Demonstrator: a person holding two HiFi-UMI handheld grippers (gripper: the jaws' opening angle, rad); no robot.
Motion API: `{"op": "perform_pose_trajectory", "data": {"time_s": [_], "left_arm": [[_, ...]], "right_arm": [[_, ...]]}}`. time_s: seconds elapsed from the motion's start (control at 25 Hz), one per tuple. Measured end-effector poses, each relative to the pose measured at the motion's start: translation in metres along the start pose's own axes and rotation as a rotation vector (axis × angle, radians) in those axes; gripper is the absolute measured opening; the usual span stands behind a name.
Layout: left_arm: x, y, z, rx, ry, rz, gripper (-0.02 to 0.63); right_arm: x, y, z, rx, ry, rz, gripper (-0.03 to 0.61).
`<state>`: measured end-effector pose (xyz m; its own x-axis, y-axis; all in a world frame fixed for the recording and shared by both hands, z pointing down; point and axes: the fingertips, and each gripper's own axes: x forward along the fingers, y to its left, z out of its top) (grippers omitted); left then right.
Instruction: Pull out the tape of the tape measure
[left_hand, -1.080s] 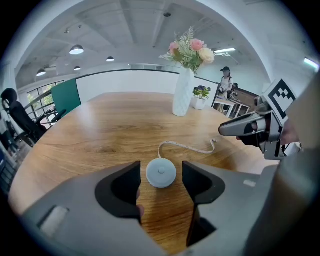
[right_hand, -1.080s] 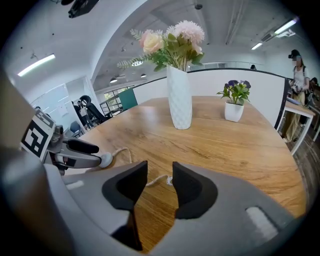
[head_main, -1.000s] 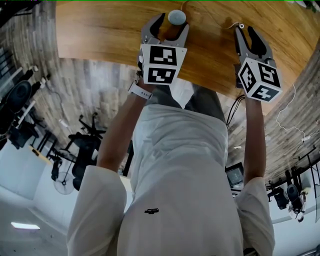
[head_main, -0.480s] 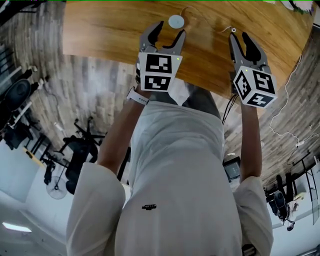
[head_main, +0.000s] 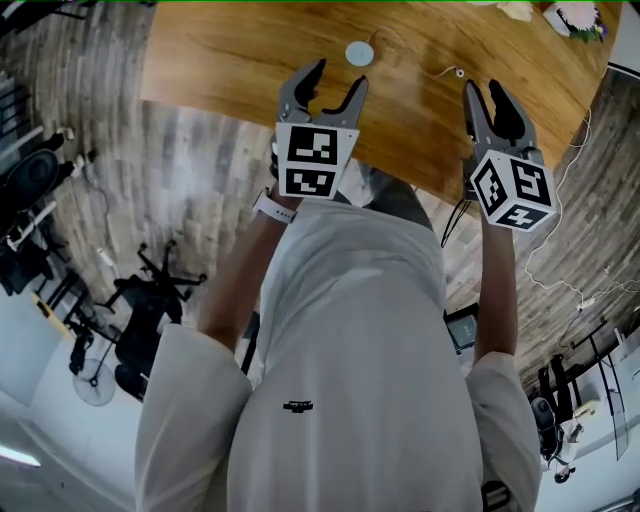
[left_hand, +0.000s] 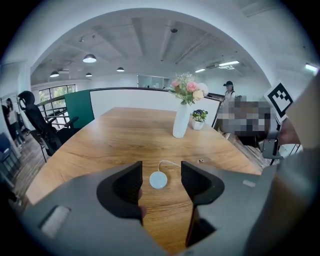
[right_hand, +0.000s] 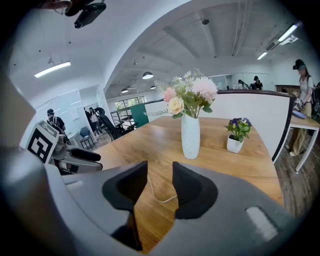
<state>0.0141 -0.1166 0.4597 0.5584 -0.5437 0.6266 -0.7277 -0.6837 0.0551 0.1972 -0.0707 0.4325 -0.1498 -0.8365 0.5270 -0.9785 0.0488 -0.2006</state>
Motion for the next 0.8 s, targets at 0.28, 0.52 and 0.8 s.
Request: {"op": "perform_pose_trajectory", "data": {"time_s": [0.28,0.52,0.8], "left_arm": [[-0.025,0.000,0.008,-0.059,-0.028,0.014,0.255],[-0.043,-0.007,0.024,-0.099,-0.080,0.030,0.255],[-0.062,-0.008,0.041,-0.093,-0.130,0.035,0.255]], "right_arm": [[-0.019,0.010,0.015,-0.028,-0.022,0.022,0.160],[-0.036,0.013,0.024,-0.046,-0.036,0.035,0.160],[-0.050,0.021,0.038,-0.069,-0.071,0.046,0.160]]}}
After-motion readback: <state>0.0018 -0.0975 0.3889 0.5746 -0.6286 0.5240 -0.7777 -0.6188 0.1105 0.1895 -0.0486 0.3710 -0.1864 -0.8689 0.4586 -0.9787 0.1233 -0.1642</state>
